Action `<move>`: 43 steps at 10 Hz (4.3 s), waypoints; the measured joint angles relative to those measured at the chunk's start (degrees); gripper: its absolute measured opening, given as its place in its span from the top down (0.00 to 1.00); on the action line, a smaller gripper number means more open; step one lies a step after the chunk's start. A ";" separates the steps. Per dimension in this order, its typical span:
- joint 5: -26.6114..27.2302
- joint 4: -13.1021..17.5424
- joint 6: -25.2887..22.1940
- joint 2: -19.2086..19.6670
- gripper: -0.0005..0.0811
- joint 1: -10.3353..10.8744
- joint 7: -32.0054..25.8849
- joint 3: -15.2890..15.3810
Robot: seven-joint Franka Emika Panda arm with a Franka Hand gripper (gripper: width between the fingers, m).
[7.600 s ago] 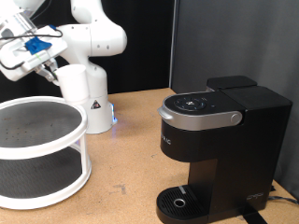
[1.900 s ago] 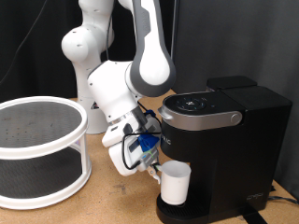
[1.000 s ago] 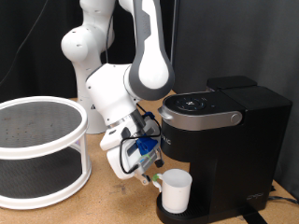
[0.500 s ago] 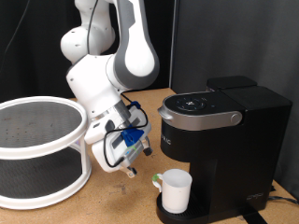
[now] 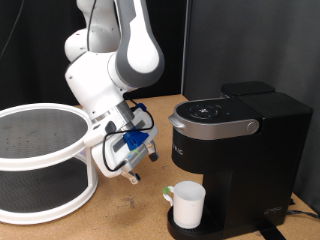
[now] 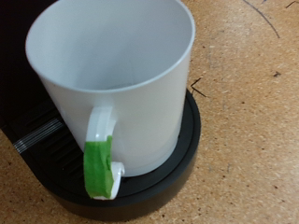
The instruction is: Make a cup of coffee with the keurig machine
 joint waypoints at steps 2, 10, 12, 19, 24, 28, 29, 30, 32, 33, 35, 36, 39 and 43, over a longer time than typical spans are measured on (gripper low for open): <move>-3.23 -1.45 0.15 -6.24 0.01 -1.70 1.76 -0.31; -15.01 -4.27 -0.63 -23.10 0.01 -8.03 11.19 2.33; -14.98 -4.01 -0.69 -27.81 0.01 -8.13 10.61 3.57; -31.32 -4.17 -7.05 -40.10 0.01 -19.01 31.05 14.83; -32.91 -4.13 -9.51 -43.84 0.01 -22.34 38.34 17.67; -37.35 -0.06 -7.61 -40.59 0.01 -20.81 40.30 22.16; -41.35 1.38 -7.68 -39.36 0.01 -21.15 41.75 24.02; -46.22 3.07 -9.23 -38.00 0.01 -21.75 43.41 25.71; -57.02 8.27 -17.61 -34.62 0.01 -23.22 47.99 28.29; -60.32 11.69 -21.96 -31.31 0.01 -24.33 49.88 28.99; -59.39 11.27 -22.11 -31.56 0.01 -23.95 47.86 28.73; -63.19 12.34 -25.31 -31.31 0.01 -24.03 47.36 28.98; -75.08 18.59 -30.87 -27.67 0.01 -24.20 48.57 31.56; -79.71 26.36 -33.52 -21.84 0.01 -24.06 48.46 33.10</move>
